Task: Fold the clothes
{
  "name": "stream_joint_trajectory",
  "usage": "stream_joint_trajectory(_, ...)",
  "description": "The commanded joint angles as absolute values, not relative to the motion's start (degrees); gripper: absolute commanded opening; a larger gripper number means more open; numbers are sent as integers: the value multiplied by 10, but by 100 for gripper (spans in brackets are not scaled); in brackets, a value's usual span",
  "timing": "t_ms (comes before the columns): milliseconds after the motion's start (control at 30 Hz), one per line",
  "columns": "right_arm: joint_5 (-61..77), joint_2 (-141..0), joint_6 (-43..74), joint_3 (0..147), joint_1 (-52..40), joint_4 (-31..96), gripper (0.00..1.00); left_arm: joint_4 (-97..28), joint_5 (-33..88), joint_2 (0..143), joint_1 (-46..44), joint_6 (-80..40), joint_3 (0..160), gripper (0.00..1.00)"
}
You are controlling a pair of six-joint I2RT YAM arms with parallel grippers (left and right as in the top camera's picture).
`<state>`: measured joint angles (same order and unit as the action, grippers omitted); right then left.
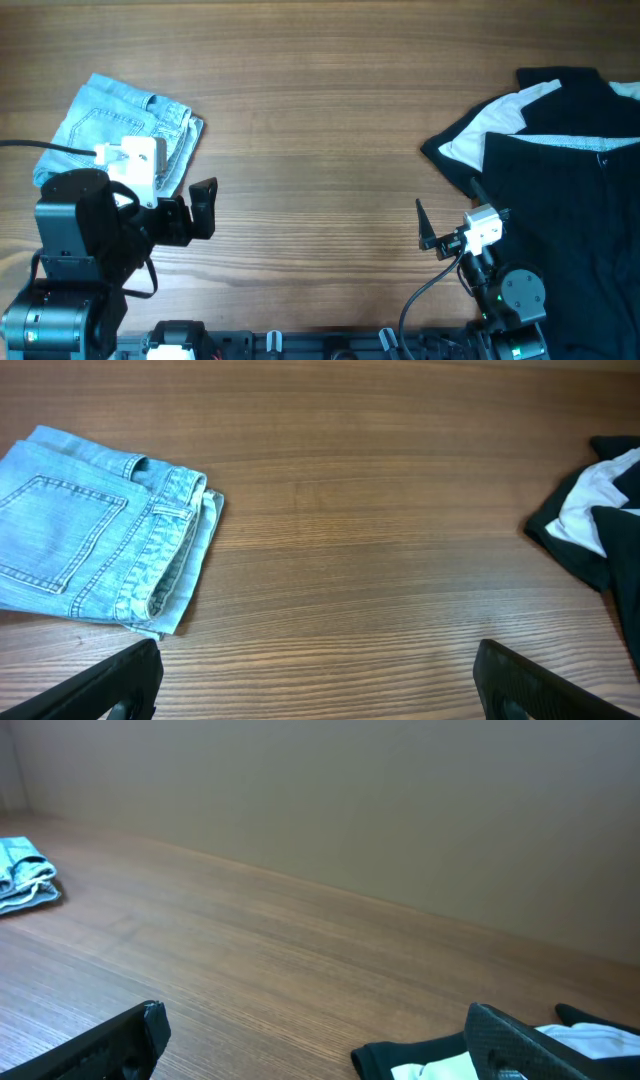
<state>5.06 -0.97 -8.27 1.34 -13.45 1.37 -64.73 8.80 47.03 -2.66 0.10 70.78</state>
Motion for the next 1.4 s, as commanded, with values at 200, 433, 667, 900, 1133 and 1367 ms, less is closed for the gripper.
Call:
stream_joint_trajectory(200, 58, -6, -90, 10, -133, 10, 100, -625, 58, 443, -27, 13, 710, 100)
stream_joint_trajectory(433, 58, -6, -90, 10, -133, 10, 100, -315, 86, 239, 18, 12, 437, 100)
stream_joint_trajectory(667, 58, -6, -90, 10, -133, 10, 100, -160, 111, 7, 18, 0, 153, 100)
stream_joint_trajectory(900, 58, -6, -90, 10, -133, 10, 100, -95, 115, 2, 18, -11, 30, 100)
stream_joint_trajectory(1133, 58, -6, -90, 10, -133, 10, 100, 146, 119, 2, 17, -4, 21, 100)
stream_joint_trajectory(1367, 57, -7, -90, 10, -133, 10, 100, 1, 122, 2, 7, -4, 3, 100)
